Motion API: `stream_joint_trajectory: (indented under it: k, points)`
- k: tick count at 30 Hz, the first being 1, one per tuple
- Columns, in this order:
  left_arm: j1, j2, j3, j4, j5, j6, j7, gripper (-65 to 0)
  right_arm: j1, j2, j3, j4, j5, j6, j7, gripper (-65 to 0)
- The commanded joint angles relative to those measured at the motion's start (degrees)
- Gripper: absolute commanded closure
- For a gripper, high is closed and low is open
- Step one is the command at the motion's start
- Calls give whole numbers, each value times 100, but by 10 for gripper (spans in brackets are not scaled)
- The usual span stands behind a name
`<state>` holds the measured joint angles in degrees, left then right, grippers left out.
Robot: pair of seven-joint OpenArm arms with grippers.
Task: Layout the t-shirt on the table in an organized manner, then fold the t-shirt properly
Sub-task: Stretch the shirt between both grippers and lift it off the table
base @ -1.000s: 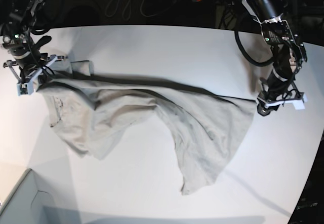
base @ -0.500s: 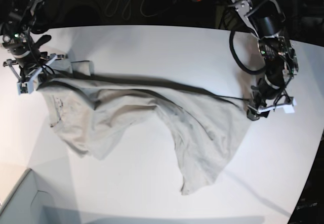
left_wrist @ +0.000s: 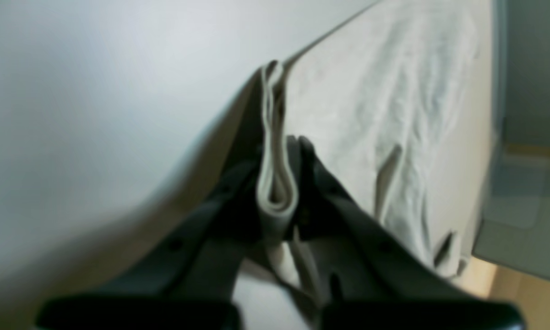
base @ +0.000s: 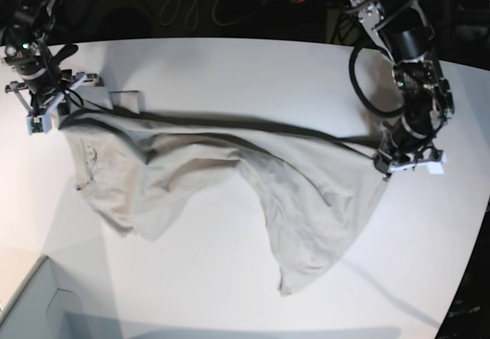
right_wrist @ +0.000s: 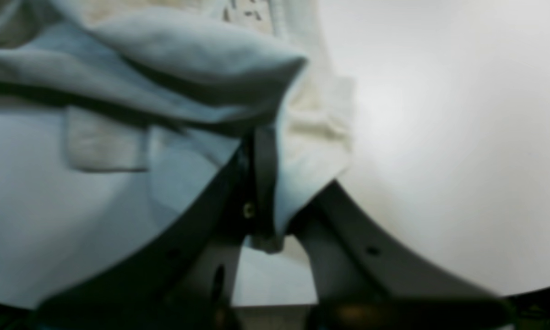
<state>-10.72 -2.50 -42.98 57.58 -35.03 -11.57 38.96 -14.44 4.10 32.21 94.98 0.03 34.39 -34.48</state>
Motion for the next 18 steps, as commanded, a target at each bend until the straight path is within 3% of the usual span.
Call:
stream_joint_trajectory:
  k: [1,2,8,14,18]
  points:
    - [39,-71,-14,506,-62,-34,-6,-3,24,78,37,142,71,381,120,0]
    - [224,-71,-14,919,-133,-34,82,-3,33,69,45,186,71,561,120,0]
    - [1314,-141,-14,2413,-1161,10,196,-3,24,-230,397,643,71,561,120,0]
    - [1876,-273,-181,2624,-1741,10,179,-3,24,-449,793,906,71,561,120,0]
    - [1894,-264,-559,2695,-1794,10,205,-2,59,-467,793,1003,54,561,120,0]
